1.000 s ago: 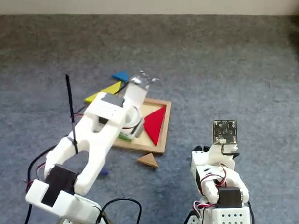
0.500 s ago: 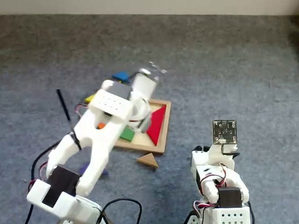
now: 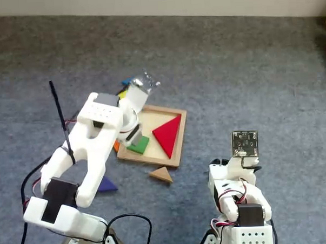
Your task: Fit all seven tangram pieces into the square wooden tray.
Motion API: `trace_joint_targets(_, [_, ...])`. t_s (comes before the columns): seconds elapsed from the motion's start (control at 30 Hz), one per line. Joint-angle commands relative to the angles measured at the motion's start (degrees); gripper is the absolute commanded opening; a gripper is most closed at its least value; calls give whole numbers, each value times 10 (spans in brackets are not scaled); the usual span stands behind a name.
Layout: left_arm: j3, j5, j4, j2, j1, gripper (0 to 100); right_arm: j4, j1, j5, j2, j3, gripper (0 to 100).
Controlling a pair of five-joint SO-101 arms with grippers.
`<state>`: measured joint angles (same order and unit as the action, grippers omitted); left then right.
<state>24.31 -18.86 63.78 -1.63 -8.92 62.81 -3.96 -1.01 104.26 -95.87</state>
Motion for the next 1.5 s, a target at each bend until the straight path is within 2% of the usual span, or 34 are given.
trace_joint_targets(0.0, [37,-27,-69,12,2,196,0,7,-6,7,-52,66])
trace_joint_targets(0.43, [51,-43,-130,-14,-121,197,0,7,-6,7,-52,66])
trace_joint_targets(0.6, [8,-58,-128,-66,-130,193,0,7,-6,7,-52,66])
trace_joint_targets(0.97, [-8,44,-127,4,-131,197,0,7,-6,7,-52,66])
trace_joint_targets(1.27, [-1,45,21,140,-167,198,0,7,-6,7,-52,66])
trace_joint_targets(1.37, [30,45,57,170,-199,248,0,7,-6,7,-52,66])
trace_joint_targets(1.47, [71,41,61,172,-224,281,0,7,-6,7,-52,66])
